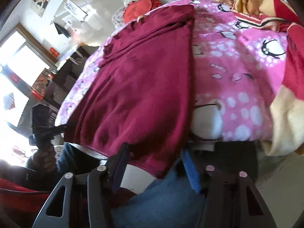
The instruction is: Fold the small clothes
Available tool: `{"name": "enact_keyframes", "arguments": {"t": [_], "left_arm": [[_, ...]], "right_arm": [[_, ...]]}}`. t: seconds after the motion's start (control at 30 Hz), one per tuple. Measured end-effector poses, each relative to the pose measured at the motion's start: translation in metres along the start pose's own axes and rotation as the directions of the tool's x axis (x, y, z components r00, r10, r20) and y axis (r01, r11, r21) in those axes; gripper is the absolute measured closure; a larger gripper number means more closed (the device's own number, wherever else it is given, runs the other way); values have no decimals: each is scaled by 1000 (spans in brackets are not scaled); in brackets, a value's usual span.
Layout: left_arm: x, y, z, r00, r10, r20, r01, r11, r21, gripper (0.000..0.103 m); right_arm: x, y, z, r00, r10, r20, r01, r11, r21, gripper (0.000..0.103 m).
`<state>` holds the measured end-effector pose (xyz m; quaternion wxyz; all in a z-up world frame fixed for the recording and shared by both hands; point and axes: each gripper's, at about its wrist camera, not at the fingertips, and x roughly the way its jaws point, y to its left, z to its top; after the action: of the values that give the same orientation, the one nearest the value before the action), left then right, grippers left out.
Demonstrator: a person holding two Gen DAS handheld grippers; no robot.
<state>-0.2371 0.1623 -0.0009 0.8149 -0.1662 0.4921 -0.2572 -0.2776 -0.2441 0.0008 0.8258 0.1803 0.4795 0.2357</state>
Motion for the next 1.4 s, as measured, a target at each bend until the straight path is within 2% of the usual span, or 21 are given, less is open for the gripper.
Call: {"name": "enact_keyframes", "arguments": {"t": [0.13,0.23,0.3,0.37,0.43,0.6,0.73,0.83,0.93,1.0,1.1,1.17,1.23,1.33,1.4], "left_arm": [[2,-3,-1,1000,18,1,-18,1000,13,85],[8,-2,0,1000,9,-1,-9,1000,-10,85],[7,1,0,1000,4,4,-4,1000,-23,85],[3,0,-1,1000,12,15,-12,1000,-19,85],[-2,-1,-1,999,19,29,-18,1000,-15,95],[-22,-4,3,997,-25,74,27,999,-24,97],[-36,-1,10,991,-63,119,71,995,-63,97],[-38,8,29,983,-63,175,85,989,-122,97],[-32,24,64,972,-53,228,106,968,-225,97],[-25,26,87,967,-30,253,96,963,-252,97],[-11,21,135,957,33,287,37,972,-233,97],[-2,14,173,946,74,315,-14,982,-188,97],[4,15,204,938,88,334,-32,985,-168,97],[17,23,251,927,134,351,-85,985,-151,97],[31,30,275,914,198,354,-153,977,-152,97]], "right_arm": [[-12,5,-2,998,40,49,-38,998,-40,68],[-9,-4,-8,999,48,13,-47,999,-20,81],[-8,-9,-12,998,55,5,-55,998,7,81],[-11,-8,-12,998,62,33,-62,998,17,86],[-17,-4,-10,995,83,59,-84,996,11,93],[-48,12,4,980,155,123,-150,987,-51,95],[-67,16,14,975,158,159,-150,987,-61,95],[-69,13,31,970,139,200,-130,990,-54,95],[-59,11,62,964,85,252,-74,996,-54,95],[-47,15,88,961,39,275,-18,997,-78,95],[-26,21,141,947,2,322,29,995,-92,95],[-12,24,179,935,-21,355,59,994,-96,95],[2,24,219,926,-23,378,61,994,-87,95],[23,17,270,915,-41,402,74,995,-66,95],[38,8,297,914,-57,403,81,996,-43,95]]}}
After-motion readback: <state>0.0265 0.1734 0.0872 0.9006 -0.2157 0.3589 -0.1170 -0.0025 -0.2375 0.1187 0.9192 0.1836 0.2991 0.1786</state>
